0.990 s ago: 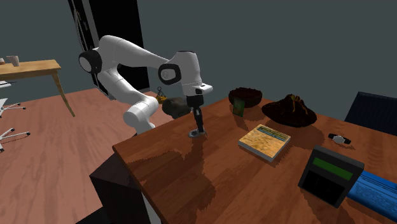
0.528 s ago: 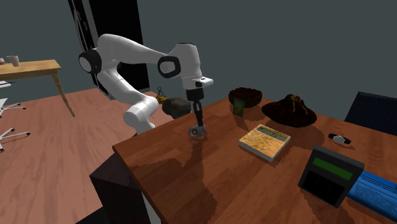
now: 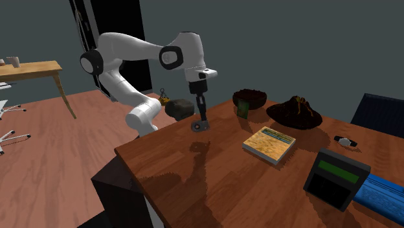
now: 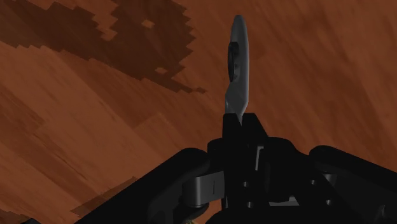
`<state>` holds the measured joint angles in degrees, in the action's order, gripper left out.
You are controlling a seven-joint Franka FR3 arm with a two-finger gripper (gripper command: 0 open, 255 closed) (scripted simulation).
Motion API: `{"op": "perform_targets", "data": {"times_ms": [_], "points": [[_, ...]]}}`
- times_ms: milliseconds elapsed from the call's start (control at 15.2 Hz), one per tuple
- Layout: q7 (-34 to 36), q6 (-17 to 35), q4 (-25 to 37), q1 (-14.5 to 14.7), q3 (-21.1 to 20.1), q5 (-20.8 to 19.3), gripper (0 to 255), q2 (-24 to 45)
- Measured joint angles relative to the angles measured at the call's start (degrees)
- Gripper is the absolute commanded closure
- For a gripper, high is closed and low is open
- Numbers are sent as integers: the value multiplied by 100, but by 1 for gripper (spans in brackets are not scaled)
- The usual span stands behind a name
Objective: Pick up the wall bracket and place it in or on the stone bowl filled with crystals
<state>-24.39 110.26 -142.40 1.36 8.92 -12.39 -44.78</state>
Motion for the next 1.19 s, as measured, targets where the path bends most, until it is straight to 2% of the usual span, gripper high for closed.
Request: {"op": "perform_targets", "data": {"times_ms": [1188], "points": [[-147,-1244,1552,63,-111,149,255,303]]}}
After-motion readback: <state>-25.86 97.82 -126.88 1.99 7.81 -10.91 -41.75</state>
